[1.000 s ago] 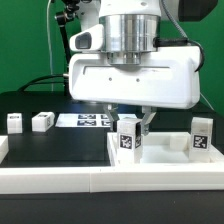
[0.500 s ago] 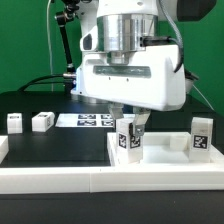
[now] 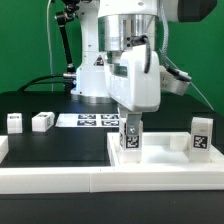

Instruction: Assemble square table

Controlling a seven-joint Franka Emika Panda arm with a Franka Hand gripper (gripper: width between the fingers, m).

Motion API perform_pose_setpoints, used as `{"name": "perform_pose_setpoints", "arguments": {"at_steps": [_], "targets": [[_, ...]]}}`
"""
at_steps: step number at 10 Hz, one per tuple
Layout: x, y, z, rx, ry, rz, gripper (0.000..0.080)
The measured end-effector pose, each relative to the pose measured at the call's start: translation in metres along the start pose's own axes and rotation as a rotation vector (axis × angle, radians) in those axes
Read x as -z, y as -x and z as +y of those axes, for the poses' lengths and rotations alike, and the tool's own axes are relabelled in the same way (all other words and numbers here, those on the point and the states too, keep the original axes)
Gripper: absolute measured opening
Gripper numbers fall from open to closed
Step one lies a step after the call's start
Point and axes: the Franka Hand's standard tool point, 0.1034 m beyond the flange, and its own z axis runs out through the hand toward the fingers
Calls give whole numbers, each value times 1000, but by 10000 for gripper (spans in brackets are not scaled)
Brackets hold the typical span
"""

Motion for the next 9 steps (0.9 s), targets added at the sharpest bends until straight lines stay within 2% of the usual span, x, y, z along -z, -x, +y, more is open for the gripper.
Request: {"name": "perform_pose_setpoints", "arguments": {"at_steps": [5, 9], "targets": [[0, -2, 0, -286, 2, 4, 291], [-1, -2, 0, -285, 3, 6, 293]]}}
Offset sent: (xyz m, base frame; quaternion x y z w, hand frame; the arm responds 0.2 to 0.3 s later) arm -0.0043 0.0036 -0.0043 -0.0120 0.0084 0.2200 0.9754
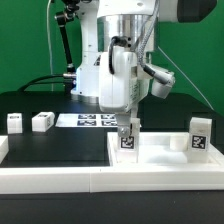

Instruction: Assemble square table

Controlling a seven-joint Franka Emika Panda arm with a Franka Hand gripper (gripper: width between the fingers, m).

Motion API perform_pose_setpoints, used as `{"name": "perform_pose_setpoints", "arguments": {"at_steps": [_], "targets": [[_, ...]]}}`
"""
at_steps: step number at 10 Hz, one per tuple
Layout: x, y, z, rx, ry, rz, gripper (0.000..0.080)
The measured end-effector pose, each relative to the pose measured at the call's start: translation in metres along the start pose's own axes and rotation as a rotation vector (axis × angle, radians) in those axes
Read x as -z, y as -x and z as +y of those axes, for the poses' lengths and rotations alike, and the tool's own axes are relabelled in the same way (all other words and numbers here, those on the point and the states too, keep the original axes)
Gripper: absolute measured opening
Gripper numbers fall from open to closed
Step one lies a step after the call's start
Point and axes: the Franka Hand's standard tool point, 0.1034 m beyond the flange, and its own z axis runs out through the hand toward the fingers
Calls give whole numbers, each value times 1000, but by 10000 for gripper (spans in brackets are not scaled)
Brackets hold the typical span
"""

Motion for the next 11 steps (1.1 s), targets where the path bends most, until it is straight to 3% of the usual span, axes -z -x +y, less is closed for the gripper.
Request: {"name": "perform_pose_setpoints", "arguments": {"at_steps": [1, 3, 4, 9, 11], "targets": [[0, 0, 0, 44, 0, 0, 517], [1, 0, -1, 192, 27, -5, 517], [1, 1, -1, 324, 27, -4, 642], [1, 0, -1, 682, 26, -6, 649], [3, 5, 3, 621, 21, -9, 649]]}}
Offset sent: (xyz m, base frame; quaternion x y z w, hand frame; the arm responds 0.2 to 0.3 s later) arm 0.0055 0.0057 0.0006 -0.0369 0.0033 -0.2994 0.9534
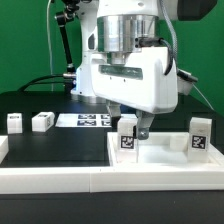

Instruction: Assemble square table

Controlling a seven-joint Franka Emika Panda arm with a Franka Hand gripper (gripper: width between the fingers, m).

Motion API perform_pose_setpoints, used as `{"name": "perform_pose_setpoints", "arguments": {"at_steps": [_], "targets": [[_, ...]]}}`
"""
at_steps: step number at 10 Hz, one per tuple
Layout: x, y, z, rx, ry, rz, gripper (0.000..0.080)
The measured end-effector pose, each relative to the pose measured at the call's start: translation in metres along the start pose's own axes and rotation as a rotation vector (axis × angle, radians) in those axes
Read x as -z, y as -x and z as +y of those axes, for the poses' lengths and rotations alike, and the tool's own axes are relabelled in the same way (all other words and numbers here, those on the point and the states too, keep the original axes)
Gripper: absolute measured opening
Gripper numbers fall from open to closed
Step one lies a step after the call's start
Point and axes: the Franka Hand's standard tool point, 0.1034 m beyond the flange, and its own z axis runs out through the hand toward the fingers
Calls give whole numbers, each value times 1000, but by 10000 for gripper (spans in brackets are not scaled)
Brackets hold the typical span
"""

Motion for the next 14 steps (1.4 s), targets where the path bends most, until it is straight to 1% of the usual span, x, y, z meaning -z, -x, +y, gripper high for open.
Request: {"name": "perform_pose_setpoints", "arguments": {"at_steps": [1, 3, 4, 8, 9, 10, 11, 12, 14], "targets": [[3, 8, 2, -55, -7, -4, 649], [9, 28, 1, -123, -7, -16, 649], [10, 33, 0, -119, -10, -17, 649], [8, 32, 2, -148, -8, -16, 649], [5, 36, 9, -232, -6, -10, 649], [-1, 43, 19, -252, 2, -4, 649], [-7, 49, 27, -253, 16, -3, 649], [-5, 48, 25, -247, 12, -2, 649], [-7, 49, 25, -246, 14, -2, 649]]}}
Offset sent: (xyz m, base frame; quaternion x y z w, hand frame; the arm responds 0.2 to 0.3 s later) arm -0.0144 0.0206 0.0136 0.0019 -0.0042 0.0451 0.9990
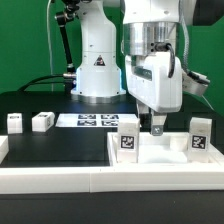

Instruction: Assemble square table

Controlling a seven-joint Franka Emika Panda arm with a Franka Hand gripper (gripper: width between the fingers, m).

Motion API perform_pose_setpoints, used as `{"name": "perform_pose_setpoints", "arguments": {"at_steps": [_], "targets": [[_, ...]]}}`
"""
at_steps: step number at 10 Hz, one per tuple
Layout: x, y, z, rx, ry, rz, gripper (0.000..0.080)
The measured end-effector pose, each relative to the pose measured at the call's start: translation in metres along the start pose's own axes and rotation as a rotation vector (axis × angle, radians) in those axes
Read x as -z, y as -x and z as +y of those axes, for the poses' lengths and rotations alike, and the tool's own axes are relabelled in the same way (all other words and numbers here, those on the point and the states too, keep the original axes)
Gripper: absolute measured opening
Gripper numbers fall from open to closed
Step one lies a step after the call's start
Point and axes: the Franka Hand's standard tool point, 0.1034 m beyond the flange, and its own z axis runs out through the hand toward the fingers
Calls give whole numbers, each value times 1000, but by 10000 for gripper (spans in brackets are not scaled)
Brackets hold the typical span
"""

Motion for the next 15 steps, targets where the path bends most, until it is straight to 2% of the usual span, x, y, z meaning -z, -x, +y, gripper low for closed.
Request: {"name": "perform_pose_setpoints", "arguments": {"at_steps": [2, 3, 4, 6, 7, 11, 12, 13, 15], "targets": [[-1, -1, 3, -2, -7, 6, 649], [-5, 3, 16, -9, -4, 14, 649], [-10, 11, 32, -11, 12, 17, 649], [-17, 17, 46, 2, 33, 22, 649], [-21, 19, 52, 7, 42, 25, 649], [-23, 18, 53, 10, 41, 29, 649], [-27, 18, 60, 14, 35, 42, 649], [-31, 19, 71, 20, 54, 44, 649], [-37, 18, 83, 24, 66, 53, 649]]}}
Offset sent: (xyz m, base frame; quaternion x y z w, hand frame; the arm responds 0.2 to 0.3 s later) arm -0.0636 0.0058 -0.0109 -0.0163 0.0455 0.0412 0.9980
